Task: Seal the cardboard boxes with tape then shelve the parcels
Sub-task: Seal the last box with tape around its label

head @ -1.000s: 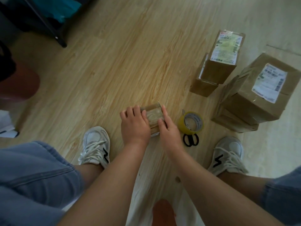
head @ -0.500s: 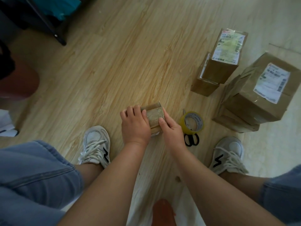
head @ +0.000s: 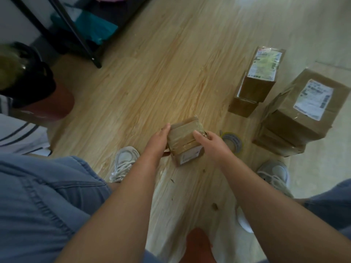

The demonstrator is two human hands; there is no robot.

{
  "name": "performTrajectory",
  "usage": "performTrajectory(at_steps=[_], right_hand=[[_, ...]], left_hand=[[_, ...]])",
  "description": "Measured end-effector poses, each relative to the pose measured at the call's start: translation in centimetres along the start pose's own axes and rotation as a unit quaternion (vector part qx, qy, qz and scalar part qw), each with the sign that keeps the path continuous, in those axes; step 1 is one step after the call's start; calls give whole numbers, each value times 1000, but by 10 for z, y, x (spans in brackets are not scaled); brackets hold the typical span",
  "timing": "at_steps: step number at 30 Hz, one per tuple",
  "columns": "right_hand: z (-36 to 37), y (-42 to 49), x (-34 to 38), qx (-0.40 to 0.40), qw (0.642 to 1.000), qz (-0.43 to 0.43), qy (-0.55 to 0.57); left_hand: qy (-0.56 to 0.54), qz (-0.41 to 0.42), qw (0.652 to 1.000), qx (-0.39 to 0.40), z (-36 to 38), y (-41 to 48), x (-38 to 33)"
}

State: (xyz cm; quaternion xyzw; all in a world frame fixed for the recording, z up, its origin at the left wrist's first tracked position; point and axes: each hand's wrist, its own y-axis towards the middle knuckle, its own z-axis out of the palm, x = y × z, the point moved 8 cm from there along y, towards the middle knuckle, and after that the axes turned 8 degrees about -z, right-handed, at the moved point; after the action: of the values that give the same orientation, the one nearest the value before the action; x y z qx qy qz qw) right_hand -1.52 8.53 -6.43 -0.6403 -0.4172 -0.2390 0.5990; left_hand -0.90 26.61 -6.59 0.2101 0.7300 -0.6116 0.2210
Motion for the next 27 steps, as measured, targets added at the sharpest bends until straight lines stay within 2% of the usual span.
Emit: performTrajectory(at_steps=[3, 5, 8, 13, 15, 18, 21, 27], right_hand=[[-8, -4, 16, 78, 995, -42, -34], [-16, -8, 30, 88, 993, -57, -59], [-35, -12, 44, 9, 996, -85, -27], [-55, -19, 49, -78, 991, -100, 43], [-59, -21, 54, -111, 987, -105, 57], [-63, -24, 60, -152, 982, -98, 61], [-62, -27, 61, -154, 981, -89, 71], [-59, -24, 62, -109, 984, -99, 103]], left_hand=[[-3, 6, 1000, 0, -9, -6, -12], [-18, 26, 999, 0, -15, -8, -20], [-44, 59, 997, 21, -14, -13, -32], [48, 88, 994, 49, 0, -23, -37], [70, 88, 988, 103, 11, -30, -34], [45, 108, 978, 171, 23, -36, -35], [-6, 102, 984, 148, 19, -36, -36], [-135, 87, 982, 100, 4, -31, -31]])
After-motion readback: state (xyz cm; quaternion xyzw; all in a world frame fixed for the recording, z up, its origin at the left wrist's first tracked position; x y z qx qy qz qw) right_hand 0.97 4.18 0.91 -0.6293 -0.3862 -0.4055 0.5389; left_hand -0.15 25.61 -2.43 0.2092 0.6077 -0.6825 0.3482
